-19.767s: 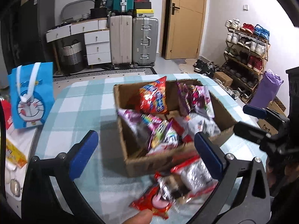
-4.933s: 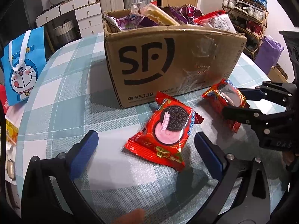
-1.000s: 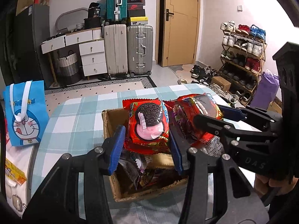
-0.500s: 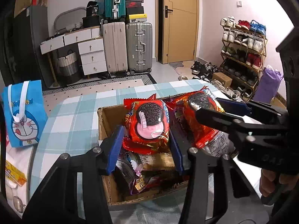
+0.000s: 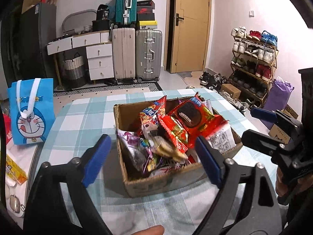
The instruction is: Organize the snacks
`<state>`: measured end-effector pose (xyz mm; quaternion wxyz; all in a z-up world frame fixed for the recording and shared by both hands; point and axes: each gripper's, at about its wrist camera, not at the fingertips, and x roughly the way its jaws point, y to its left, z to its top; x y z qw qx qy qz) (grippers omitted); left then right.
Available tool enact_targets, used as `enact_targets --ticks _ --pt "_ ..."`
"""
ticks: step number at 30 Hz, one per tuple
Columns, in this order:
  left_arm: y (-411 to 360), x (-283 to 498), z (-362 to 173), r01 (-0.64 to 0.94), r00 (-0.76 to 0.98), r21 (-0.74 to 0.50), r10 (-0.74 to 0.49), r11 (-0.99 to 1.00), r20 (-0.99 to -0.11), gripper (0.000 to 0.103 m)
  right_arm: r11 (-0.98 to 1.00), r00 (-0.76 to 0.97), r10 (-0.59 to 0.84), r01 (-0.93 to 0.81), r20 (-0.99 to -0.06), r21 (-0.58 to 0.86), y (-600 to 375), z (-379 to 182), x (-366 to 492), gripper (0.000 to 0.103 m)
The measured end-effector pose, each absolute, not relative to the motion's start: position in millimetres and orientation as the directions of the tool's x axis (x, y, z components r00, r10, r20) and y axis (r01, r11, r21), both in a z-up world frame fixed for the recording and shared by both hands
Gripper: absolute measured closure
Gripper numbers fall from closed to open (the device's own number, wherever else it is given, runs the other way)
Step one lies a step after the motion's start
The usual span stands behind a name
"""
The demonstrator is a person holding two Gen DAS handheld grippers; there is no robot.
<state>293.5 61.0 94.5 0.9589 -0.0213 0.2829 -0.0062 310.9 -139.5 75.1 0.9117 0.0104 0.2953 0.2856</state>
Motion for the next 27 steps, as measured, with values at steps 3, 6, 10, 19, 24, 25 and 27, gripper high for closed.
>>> enact_targets --ticks 3,6,10,19,24,25,27 --pt "61 277 94 -0.004 0.851 -0.041 -0.018 0.999 -0.525 0.0 0.837 0.684 0.524 -0.525 -0.508 0.155 -142 75 294 0.001" --pt "60 259 91 -0.007 0.86 -0.044 -0.016 0.999 -0.509 0.0 0.834 0.702 0.532 -0.53 -0.474 0.151 -145 75 279 0.0" --pt "57 235 86 -0.014 0.876 -0.039 -0.007 0.999 -0.482 0.0 0.825 0.711 0.551 -0.542 -0.437 0.159 -150 76 261 0.0" --pt "61 199 70 -0.065 0.899 -0.055 0.035 0.996 -0.437 0.0 0.828 0.729 0.551 -0.536 -0.406 0.163 -156 68 229 0.0" --pt "66 191 63 -0.078 0.906 -0.061 0.046 0.995 -0.421 0.0 0.851 0.756 0.517 -0.503 -0.402 0.148 -158 56 219 0.0" --pt "67 189 61 -0.085 0.907 -0.062 0.052 0.994 -0.418 0.0 0.854 0.759 0.514 -0.499 -0.4 0.148 -159 54 217 0.0" --pt "68 188 57 -0.084 0.905 -0.061 0.051 0.995 -0.421 0.0 0.852 0.759 0.518 -0.499 -0.395 0.157 -160 49 214 0.0"
